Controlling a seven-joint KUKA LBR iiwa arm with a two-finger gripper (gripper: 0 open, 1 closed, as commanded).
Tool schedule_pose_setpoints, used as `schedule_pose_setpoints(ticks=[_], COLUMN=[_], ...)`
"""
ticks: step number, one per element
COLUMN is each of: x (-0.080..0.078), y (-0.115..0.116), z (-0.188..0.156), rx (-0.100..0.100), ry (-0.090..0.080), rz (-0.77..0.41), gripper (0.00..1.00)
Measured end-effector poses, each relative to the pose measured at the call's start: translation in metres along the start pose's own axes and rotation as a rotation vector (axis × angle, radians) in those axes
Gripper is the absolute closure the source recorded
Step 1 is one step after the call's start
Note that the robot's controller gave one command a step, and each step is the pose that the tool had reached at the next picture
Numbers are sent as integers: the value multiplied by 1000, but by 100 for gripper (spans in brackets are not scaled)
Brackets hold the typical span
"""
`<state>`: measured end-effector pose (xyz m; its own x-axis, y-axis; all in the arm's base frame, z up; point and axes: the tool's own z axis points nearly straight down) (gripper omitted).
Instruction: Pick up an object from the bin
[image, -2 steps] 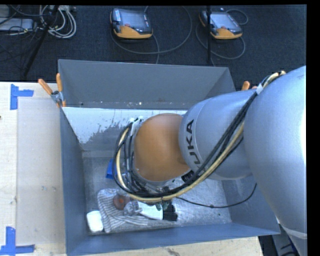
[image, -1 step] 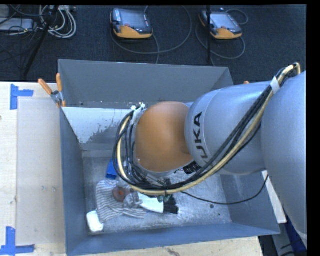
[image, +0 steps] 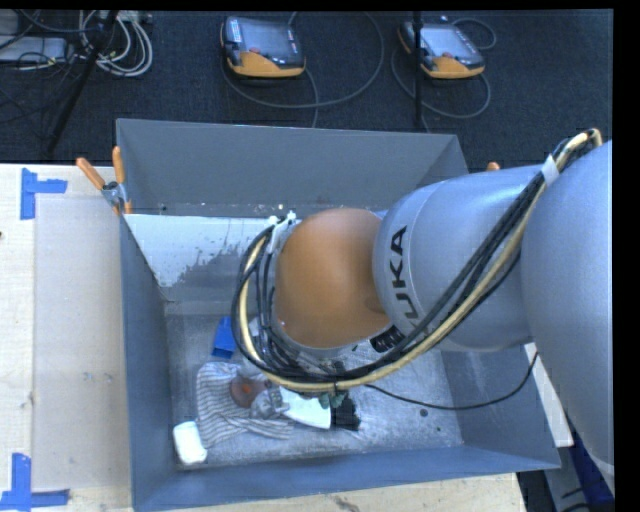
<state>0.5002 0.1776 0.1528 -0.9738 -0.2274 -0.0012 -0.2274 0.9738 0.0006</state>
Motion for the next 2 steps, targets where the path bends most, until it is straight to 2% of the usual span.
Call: schedule_pose_setpoints(ticks=[1,2], x=[-2,-2], y=[-8,-8], z=[-8,-8], rx=[2,2], ry=[12,12], rz=[4,4], gripper=[100,100])
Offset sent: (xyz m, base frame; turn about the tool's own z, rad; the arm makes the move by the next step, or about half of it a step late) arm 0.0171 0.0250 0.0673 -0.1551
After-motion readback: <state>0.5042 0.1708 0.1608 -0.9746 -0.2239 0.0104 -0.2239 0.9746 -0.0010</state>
